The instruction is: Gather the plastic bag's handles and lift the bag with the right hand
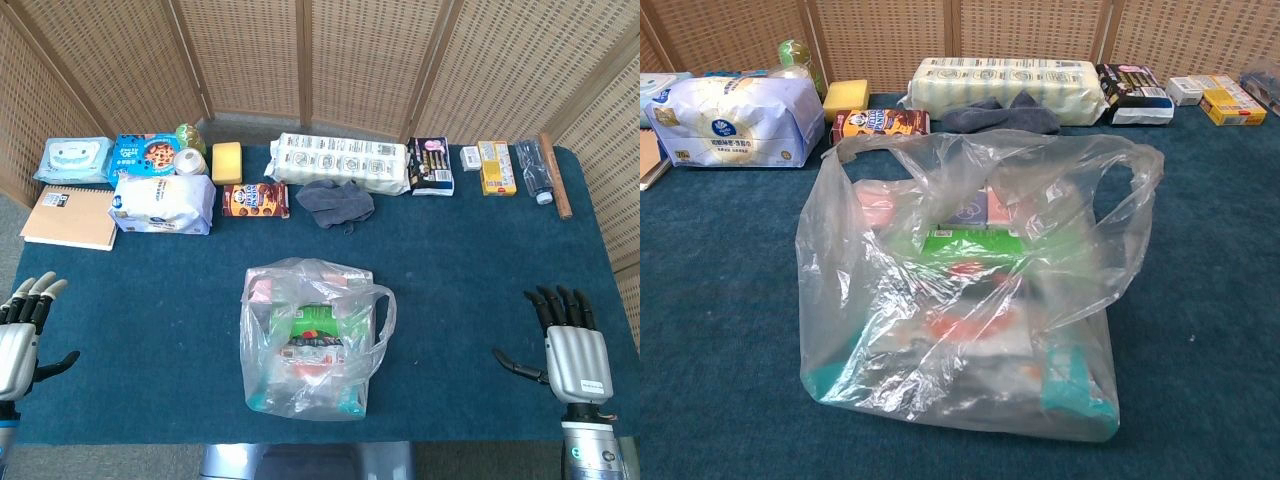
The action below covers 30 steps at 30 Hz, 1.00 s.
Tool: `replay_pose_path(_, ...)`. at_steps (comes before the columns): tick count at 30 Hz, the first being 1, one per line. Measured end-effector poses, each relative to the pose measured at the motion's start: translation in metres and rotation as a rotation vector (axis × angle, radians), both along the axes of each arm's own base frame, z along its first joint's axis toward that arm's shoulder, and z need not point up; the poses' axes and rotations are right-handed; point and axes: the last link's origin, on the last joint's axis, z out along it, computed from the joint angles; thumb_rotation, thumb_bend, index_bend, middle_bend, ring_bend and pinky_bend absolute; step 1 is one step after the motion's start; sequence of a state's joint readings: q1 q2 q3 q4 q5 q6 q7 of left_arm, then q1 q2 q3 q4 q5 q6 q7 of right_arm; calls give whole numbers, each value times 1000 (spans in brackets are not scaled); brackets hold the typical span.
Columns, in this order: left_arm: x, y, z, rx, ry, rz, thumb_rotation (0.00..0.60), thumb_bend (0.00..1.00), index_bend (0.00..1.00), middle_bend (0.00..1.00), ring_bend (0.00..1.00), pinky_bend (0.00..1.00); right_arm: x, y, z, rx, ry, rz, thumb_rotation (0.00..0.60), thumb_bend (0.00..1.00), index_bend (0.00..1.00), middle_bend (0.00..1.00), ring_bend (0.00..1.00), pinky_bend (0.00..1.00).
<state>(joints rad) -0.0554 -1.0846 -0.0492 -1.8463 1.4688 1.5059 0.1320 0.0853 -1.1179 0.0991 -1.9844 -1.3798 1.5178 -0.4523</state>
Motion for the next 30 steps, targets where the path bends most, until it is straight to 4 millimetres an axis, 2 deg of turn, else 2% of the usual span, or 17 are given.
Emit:
replay_pose_path(5, -1, 1, -1, -5, 0, 5, 600, 35, 100, 66, 10, 122, 2, -3, -2, 10, 3, 2, 314, 202, 177, 162, 92, 53)
replay_pose_path(14, 6, 2, 12, 21, 16, -27, 600, 36, 100, 66, 10, 122, 5, -2, -3, 31, -19, 11, 315, 203, 177, 166, 97, 53)
replay_pose_path(20, 8, 3, 12, 14, 8, -37, 600, 36, 100, 66, 10, 122, 8, -2, -2, 62, -61, 17, 315, 203, 177, 187, 119, 74)
replay_pose_path(26, 13, 4, 11, -2, 5, -56, 600, 36, 100, 66, 10, 122, 17, -9, -3, 152, -178, 43, 316, 204, 182, 205, 146, 112)
replay_pose_path(30, 16, 6, 10, -10, -1, -60, 600, 36, 100, 66, 10, 122, 27, -18, -8, 264, -296, 59, 317, 198, 230, 229, 176, 128)
